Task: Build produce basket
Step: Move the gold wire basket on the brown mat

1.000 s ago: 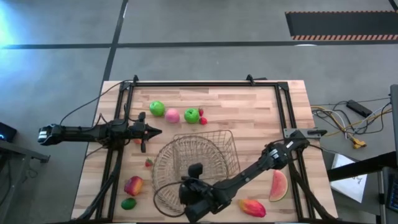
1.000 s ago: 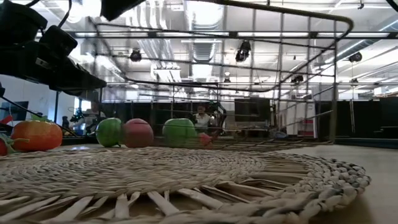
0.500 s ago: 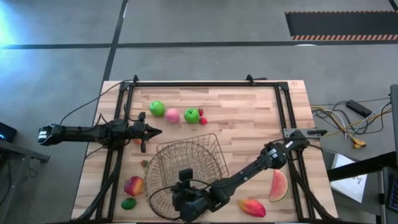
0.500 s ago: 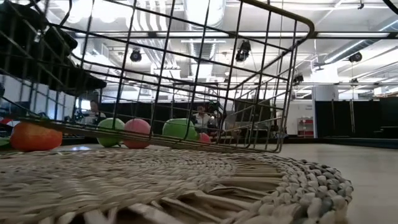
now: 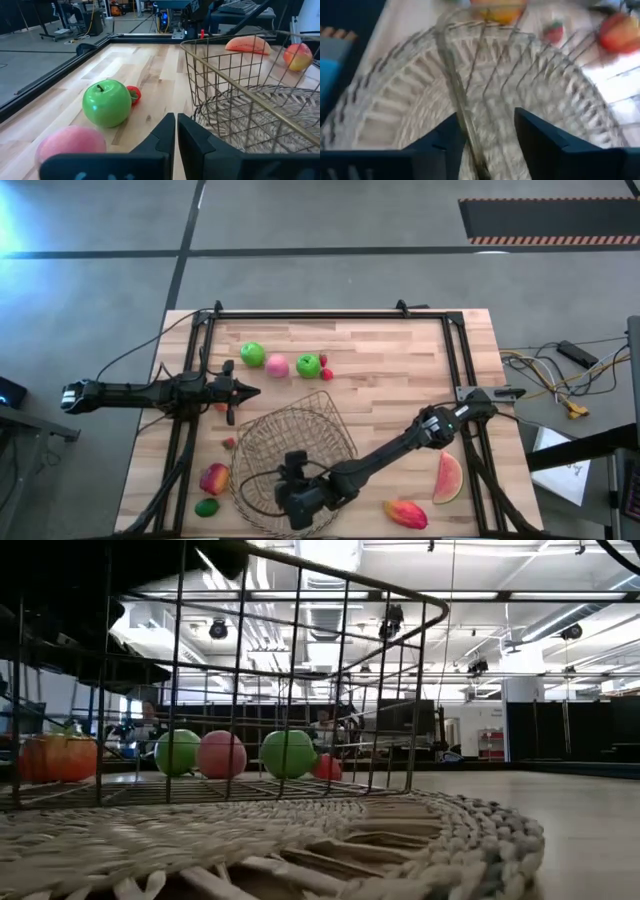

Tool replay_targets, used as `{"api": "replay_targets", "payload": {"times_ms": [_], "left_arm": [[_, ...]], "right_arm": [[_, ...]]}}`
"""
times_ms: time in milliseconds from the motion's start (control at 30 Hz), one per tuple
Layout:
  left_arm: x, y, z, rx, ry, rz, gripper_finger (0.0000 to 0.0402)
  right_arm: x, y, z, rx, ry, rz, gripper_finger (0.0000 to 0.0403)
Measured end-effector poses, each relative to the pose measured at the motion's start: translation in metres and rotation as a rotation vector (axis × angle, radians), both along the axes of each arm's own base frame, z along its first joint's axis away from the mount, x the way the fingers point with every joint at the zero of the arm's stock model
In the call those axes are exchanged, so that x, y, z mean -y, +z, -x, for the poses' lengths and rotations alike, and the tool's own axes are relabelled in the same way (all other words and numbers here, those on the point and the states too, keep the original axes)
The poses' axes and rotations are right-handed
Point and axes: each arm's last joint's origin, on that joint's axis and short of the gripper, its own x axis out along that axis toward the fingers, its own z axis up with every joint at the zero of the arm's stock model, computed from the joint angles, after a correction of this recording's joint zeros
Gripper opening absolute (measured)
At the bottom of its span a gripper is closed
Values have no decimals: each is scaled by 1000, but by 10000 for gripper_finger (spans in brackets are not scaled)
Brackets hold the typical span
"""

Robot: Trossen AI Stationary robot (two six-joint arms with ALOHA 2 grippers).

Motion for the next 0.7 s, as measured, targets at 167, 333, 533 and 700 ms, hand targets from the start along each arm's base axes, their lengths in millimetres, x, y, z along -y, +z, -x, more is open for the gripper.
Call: {"api": "replay_targets", "payload": {"times_ms": [167,333,533,700], "left_arm": [[0,0,0,-1,0,0,3],[0,0,0,-4,0,0,3],[0,0,0,-1,0,0,3],[0,0,0,-2,0,0,3]], "right_arm": [[17,-7,4,-111,-68,28,181],[27,-10,10,-199,-128,47,172],[34,-7,22,-288,-191,87,155],[39,8,32,-303,-232,134,146]]}}
